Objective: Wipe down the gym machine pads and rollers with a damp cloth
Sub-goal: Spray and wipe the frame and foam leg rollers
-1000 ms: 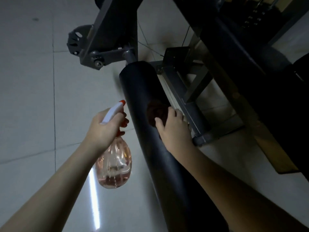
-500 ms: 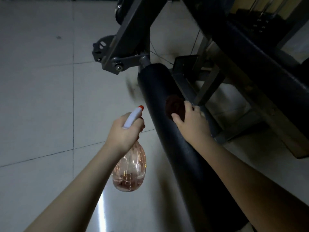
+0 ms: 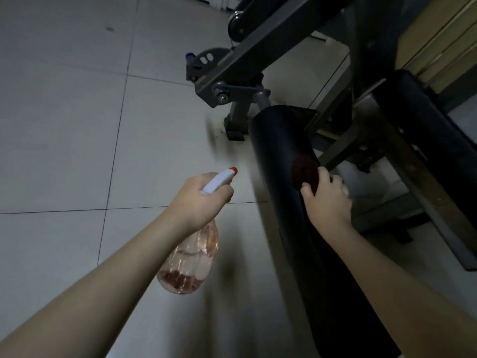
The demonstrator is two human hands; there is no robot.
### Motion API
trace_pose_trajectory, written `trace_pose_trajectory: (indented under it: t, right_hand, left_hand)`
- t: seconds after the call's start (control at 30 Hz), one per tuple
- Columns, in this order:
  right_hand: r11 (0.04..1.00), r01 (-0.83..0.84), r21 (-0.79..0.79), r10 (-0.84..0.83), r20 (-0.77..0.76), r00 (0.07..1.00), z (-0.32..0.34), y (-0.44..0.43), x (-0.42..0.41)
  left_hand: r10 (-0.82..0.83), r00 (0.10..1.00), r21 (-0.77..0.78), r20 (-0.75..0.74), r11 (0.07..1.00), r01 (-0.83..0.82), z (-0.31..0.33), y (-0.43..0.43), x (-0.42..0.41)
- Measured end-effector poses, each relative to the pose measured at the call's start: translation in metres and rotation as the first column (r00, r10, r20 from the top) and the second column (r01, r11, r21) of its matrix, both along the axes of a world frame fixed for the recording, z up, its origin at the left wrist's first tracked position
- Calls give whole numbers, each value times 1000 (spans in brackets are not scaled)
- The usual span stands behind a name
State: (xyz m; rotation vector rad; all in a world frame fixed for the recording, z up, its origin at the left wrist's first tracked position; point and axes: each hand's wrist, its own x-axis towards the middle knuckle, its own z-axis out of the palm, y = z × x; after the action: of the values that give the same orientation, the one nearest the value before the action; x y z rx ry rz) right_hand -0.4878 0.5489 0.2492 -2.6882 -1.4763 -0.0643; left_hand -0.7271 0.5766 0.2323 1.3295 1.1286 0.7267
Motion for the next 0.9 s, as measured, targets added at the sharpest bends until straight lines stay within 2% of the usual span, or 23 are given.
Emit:
trace_pose_trajectory:
  t: [0.27,0.47,0.57,0.7,0.9]
  right_hand:
    - [995,79,-68,-72,90,993,-2,7,-20]
    - [997,71,21,-73,174,982,-10,26,-18]
    - [997,29,75,-43,180,983,-12,49,-17]
    - [991,-32,127,18,114,993,-9,74,-10]
    - [982,-103,160,83,128,988,-10,69,7]
  left_hand:
    - [-118,992,28,-45,992,119,-3,34,-34]
    - [-198,980,68,-26,978,199,-11,59,-20]
    - [-251,966,119,-59,959,256,-12,73,-10]
    - [-262,964,141,-39,954,265,-21,88,7]
    - [-282,959,177,-39,942,285,-37,107,36]
